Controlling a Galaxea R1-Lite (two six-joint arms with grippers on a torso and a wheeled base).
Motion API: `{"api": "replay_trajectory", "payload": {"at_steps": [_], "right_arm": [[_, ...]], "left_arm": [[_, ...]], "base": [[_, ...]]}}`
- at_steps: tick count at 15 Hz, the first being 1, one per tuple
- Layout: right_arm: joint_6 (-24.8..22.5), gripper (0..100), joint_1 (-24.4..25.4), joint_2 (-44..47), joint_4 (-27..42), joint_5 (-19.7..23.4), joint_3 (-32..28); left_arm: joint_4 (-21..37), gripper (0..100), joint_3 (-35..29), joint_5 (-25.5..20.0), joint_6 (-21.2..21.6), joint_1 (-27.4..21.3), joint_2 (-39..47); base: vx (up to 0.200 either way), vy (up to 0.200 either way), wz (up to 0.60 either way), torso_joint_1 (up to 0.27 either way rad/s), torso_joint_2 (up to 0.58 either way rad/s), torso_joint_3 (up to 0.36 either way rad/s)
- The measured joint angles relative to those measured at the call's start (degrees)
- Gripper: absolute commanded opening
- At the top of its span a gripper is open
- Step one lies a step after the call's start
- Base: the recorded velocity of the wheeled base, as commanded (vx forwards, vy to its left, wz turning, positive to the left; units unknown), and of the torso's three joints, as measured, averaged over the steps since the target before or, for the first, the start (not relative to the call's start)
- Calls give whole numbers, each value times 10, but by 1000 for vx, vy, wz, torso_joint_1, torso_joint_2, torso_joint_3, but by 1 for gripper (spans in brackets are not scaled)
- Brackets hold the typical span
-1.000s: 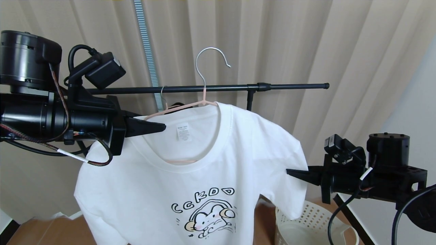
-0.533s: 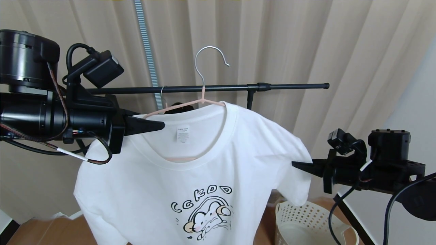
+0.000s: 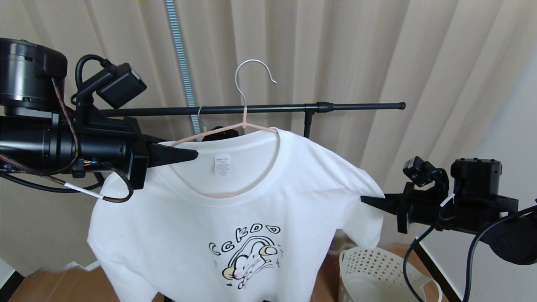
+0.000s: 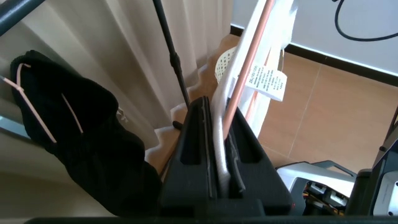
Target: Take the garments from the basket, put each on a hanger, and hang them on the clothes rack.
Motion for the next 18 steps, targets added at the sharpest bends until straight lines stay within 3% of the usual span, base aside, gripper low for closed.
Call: {"api": "replay_trajectory", "payload": {"at_steps": [13,18], "right_arm": [[10,0,-28,25,4,-1,-27],[9,0,-30,30,4,-2,-30]], "left_arm": [[0,0,1,-1,-15,25,-16],[-29,0,9,-1,-29,26,-16]], "base": [[0,0,0,0,0,0],[0,0,0,0,0,0]]}}
